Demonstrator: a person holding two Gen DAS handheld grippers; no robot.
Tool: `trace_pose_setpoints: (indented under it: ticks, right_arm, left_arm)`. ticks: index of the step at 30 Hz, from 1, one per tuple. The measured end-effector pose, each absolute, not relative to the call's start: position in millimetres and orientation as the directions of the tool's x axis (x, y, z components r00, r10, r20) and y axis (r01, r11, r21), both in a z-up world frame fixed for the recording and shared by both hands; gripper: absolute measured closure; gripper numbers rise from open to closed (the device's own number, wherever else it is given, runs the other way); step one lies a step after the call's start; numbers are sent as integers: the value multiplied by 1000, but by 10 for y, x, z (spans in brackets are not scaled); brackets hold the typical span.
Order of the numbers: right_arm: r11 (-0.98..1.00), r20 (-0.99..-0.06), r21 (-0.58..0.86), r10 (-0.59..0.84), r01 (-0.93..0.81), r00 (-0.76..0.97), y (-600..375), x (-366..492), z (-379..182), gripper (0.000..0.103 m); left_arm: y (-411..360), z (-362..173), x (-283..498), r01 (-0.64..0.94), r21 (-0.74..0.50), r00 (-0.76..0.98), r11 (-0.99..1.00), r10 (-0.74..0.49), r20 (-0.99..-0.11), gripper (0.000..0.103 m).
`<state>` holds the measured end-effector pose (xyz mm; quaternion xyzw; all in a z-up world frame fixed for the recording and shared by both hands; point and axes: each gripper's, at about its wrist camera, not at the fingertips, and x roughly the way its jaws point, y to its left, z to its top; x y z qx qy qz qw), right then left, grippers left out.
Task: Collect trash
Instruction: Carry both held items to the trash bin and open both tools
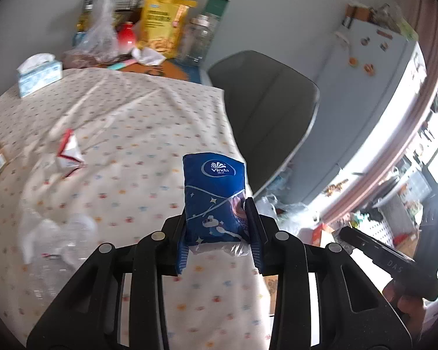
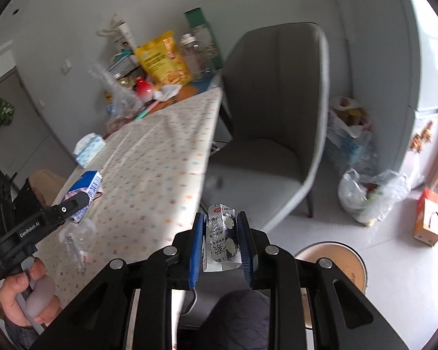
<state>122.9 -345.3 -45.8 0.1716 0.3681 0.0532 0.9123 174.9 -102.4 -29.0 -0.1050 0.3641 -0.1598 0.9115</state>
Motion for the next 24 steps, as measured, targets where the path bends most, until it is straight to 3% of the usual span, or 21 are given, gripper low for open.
trace_pose_setpoints:
  ticks: [17,21,23,24]
  right_arm:
    - [898,-702,392,149,203,696,-4193,1127,-1060,78]
    - [884,-711,390,112,257,694,-4351,1139,-1197,66]
    - [867,-705,412,108,280,701,-4457,1104,-1245,45]
    - [862,-697,416,97,290,710,-4512,1062,-1257,44]
  left_arm:
    - [-2130,-623,1890,358,-250,548,900,-419,-724,69]
    - [-2336,-670,1890,391,-239,519,889,-428,-740,69]
    - [-2442,-693,1887,409,-235,503,882,-433,-748,69]
    - [-2525,-715,1883,423,-231,491,876,-436,-754,69]
